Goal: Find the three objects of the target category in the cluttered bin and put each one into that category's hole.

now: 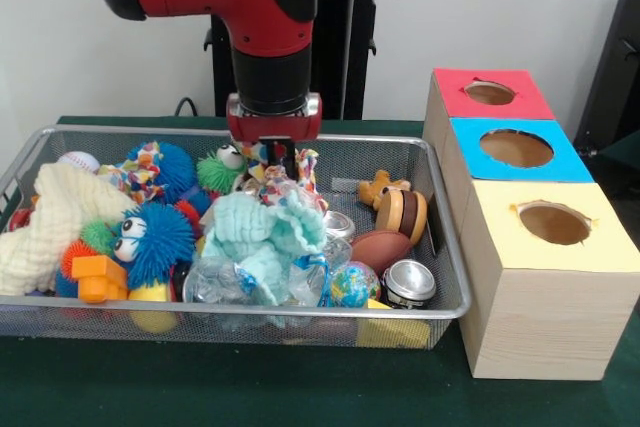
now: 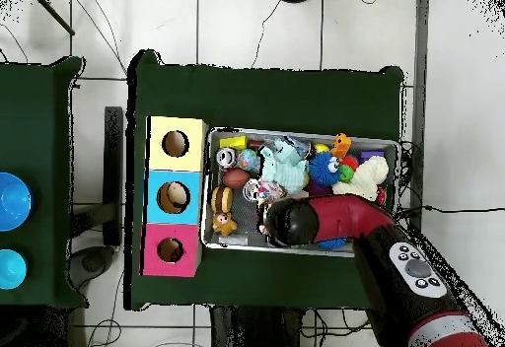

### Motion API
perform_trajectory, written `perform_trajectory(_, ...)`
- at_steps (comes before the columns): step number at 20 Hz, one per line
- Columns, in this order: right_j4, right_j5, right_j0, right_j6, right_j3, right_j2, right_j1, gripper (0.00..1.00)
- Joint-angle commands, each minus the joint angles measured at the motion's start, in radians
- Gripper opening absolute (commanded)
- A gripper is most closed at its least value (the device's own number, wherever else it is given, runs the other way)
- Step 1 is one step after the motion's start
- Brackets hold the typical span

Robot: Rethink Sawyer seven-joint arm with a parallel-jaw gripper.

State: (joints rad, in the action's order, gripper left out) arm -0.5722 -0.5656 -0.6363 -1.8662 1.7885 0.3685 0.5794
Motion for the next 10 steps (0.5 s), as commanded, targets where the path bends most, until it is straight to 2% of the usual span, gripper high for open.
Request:
perform_trajectory(1, -0.139, -0.083, -0.095, 0.348, -0.148, 0.071, -0.005, 0.00)
perform_trajectory(10, -0.193, -0.100, -0.162, 0.380, -0.157, 0.113, -0.013, 0.00)
